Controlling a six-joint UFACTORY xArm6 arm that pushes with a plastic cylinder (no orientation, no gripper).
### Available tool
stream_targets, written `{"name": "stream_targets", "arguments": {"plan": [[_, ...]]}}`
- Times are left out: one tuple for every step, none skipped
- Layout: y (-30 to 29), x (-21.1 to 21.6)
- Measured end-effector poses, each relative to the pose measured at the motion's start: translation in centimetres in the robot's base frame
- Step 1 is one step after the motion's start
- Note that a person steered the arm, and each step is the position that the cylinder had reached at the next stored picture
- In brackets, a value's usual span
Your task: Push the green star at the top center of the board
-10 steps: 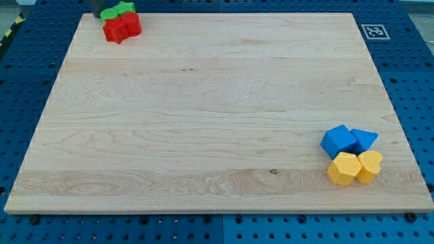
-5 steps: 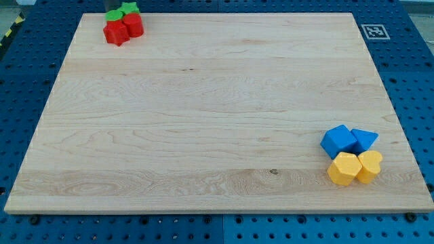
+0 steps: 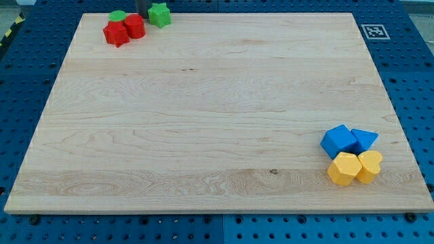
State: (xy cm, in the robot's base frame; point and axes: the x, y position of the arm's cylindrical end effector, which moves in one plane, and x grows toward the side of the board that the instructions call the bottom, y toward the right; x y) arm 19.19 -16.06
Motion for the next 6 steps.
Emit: {"name": "stream_targets", "arguments": {"plan": [[3.2,0.1],[6.9,1.3],[7.6,2.2],[7.9,2.0],[7.8,0.1],[9.6,0.1]]}}
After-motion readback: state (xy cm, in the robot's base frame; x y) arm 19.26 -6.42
